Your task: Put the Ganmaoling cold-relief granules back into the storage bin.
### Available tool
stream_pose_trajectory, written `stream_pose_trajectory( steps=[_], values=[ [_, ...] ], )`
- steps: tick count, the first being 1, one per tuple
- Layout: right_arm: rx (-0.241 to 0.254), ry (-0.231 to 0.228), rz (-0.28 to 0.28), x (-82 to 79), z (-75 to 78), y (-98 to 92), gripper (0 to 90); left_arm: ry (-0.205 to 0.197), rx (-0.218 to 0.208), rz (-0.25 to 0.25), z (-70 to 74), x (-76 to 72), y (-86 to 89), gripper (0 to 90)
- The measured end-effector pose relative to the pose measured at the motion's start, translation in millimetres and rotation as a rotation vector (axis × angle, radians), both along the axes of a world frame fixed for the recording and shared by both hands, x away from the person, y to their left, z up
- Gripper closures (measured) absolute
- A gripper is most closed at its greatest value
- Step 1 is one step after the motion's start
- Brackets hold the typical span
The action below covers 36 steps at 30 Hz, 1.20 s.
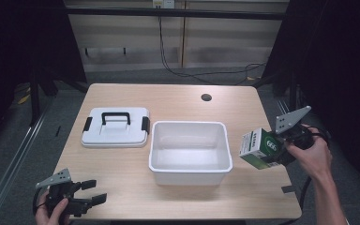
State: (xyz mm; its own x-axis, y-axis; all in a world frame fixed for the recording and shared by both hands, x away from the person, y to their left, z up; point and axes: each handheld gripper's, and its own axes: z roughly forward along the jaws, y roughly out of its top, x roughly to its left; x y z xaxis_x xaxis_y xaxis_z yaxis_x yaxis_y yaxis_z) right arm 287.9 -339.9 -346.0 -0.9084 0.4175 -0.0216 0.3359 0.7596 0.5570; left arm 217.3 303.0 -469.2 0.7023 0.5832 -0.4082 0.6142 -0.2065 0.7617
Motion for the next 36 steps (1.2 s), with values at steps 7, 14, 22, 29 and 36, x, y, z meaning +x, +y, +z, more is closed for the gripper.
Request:
stream_pose_trajectory(
  steps=[7, 14, 22, 29, 36],
  values=[
    [0.047, -0.018, -0.004, -2.5, 10.0, -6.3, 15.9, 0.002, -0.001, 0.0, -0.2, 0.1, -0.2, 16.0],
    [0.067, -0.039, -0.016, -5.3, 21.0, -10.1, 15.9, 0.003, -0.002, -0.003, -0.3, 0.2, -0.1, 15.9],
    [0.078, -0.059, -0.009, -5.7, 27.8, -6.9, 15.8, 0.003, -0.001, 0.002, -0.3, 0.0, -0.4, 16.0],
    [0.076, -0.068, -0.01, -6.6, 41.7, -1.5, 15.8, 0.002, 0.0, 0.002, -0.3, 0.2, 0.0, 16.0],
    [0.097, -0.087, 0.02, -2.2, 54.6, 10.7, 15.7, 0.0, -0.001, 0.003, 0.0, -0.1, 0.1, 16.0]
  ],
)
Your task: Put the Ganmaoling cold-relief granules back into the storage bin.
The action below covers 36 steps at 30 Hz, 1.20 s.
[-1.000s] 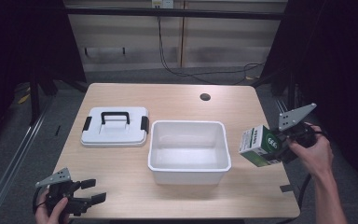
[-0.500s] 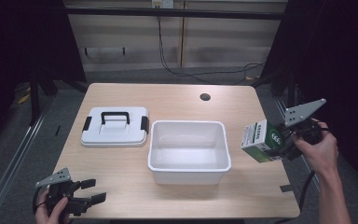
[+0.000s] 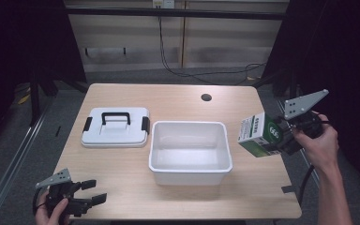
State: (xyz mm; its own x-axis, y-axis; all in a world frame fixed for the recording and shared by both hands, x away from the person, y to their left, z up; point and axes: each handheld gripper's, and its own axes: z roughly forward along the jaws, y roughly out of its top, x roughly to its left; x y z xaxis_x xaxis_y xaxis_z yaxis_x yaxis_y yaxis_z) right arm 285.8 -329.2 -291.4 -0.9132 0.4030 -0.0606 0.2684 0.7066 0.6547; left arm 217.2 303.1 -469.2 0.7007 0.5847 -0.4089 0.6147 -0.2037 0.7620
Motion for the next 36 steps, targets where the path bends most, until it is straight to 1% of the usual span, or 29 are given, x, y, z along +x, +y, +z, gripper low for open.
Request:
stream_pose_trajectory(
  steps=[5, 12, 14, 15, 17, 18, 21, 24, 26, 27, 32, 36],
  values=[
    [0.011, -0.007, 0.024, 7.8, 3.7, 13.4, 15.7, 0.002, -0.001, -0.002, -0.1, -0.1, -0.9, 16.0],
    [-0.002, -0.016, 0.06, 15.8, 9.4, 31.3, 15.6, 0.0, 0.0, -0.004, 0.0, -0.1, -0.7, 16.0],
    [0.0, -0.008, 0.068, 17.9, 10.5, 35.3, 15.5, 0.0, 0.001, -0.008, 0.0, -0.1, -0.8, 16.0],
    [-0.003, 0.006, 0.075, 19.7, 10.6, 37.7, 15.5, -0.001, 0.001, -0.008, -0.2, 0.0, -0.9, 16.0],
    [-0.028, 0.03, 0.075, 23.2, 10.8, 42.5, 15.5, -0.001, 0.001, -0.009, -0.1, -0.1, -0.9, 15.9],
    [-0.029, 0.034, 0.077, 24.8, 11.3, 44.2, 15.5, 0.0, 0.001, -0.008, 0.0, -0.1, -0.9, 16.0],
    [-0.024, 0.035, 0.091, 28.8, 13.7, 50.6, 15.5, -0.001, 0.001, -0.009, -0.3, 0.1, -0.9, 16.0],
    [-0.045, 0.04, 0.112, 31.4, 15.7, 61.5, 15.5, -0.002, 0.002, -0.01, -0.1, -0.1, -0.9, 16.0],
    [-0.057, 0.036, 0.122, 33.2, 16.2, 67.9, 15.5, -0.001, 0.001, -0.009, -0.1, -0.1, -0.8, 16.0],
    [-0.063, 0.042, 0.125, 33.9, 16.3, 71.6, 15.5, -0.003, 0.002, -0.01, 0.0, -0.2, -0.8, 16.0],
    [-0.099, 0.058, 0.163, 39.4, 11.9, 88.6, 15.4, -0.002, 0.0, -0.009, -0.1, -0.1, -0.6, 16.0],
    [-0.126, 0.071, 0.178, 42.8, 9.0, 98.0, 15.4, -0.002, 0.0, -0.009, 0.1, -0.2, -0.5, 16.0]
  ],
)
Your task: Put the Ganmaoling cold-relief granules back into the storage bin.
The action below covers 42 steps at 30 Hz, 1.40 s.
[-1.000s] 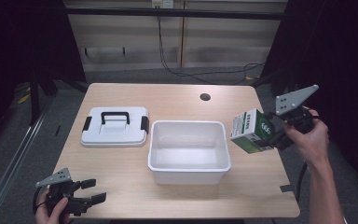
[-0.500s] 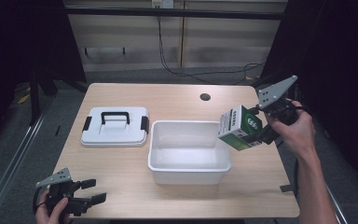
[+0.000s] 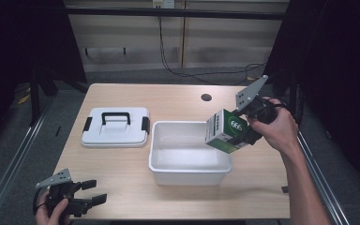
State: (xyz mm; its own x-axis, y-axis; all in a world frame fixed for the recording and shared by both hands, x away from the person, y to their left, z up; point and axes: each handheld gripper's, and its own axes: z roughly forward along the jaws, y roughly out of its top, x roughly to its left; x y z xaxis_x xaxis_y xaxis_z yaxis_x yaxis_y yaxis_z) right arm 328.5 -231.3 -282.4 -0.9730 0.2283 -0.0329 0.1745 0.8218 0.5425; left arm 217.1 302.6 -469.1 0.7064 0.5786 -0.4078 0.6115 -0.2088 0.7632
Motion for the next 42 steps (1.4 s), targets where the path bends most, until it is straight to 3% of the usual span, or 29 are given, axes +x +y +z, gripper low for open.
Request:
stream_pose_trajectory(
  steps=[8, 16, 23, 25, 30, 34, 42],
  values=[
    [-0.048, 0.007, 0.016, 3.4, 2.2, 15.0, 15.4, -0.001, 0.0, -0.002, 0.1, 0.1, 0.3, 16.0],
    [-0.119, 0.056, 0.021, 13.3, -8.1, 31.5, 15.4, -0.004, -0.004, -0.004, 0.2, 0.0, 0.3, 16.0],
    [-0.151, 0.056, 0.025, 16.6, -9.6, 39.9, 15.4, -0.004, -0.004, -0.002, 0.4, -0.1, 0.1, 16.0],
    [-0.182, 0.067, 0.029, 19.1, -12.5, 44.1, 15.4, -0.004, -0.003, -0.002, 0.4, -0.1, 0.3, 15.9],
    [-0.206, 0.084, 0.035, 22.6, -18.4, 51.0, 15.4, -0.004, -0.002, -0.003, 0.2, 0.1, 0.1, 16.0],
    [-0.267, 0.096, 0.031, 26.2, -25.7, 56.8, 15.4, -0.004, -0.002, 0.0, 0.4, 0.0, 0.5, 16.0],
    [-0.323, 0.105, 0.034, 30.6, -38.1, 66.4, 15.4, -0.004, -0.008, 0.003, 0.7, -0.4, 0.6, 16.0]
  ],
)
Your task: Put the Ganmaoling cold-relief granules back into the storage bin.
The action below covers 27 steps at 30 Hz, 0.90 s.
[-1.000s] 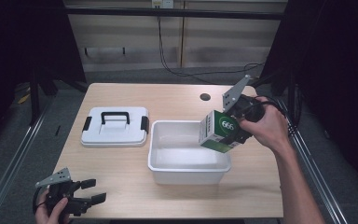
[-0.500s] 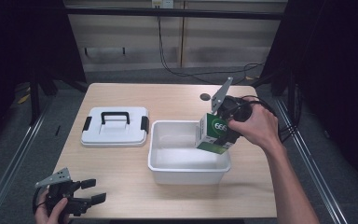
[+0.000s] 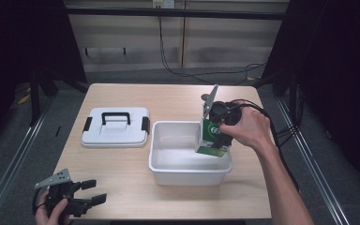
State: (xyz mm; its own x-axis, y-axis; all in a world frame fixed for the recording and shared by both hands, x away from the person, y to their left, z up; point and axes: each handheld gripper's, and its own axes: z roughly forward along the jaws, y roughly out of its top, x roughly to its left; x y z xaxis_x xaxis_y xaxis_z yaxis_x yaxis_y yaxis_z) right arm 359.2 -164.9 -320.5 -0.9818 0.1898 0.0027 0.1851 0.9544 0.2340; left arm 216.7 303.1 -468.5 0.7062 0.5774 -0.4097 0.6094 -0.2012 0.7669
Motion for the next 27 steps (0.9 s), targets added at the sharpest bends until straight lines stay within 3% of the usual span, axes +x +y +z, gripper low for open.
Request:
stream_pose_trajectory(
  steps=[7, 27],
  values=[
    [-0.058, 0.009, 0.032, 3.0, -11.5, 7.4, 15.2, 0.0, 0.0, -0.002, -0.1, 0.2, 0.0, 16.0],
    [-0.123, 0.043, 0.09, 6.8, -33.6, 21.0, 14.5, -0.002, -0.002, -0.003, 0.1, 0.0, 0.2, 16.0]
  ],
)
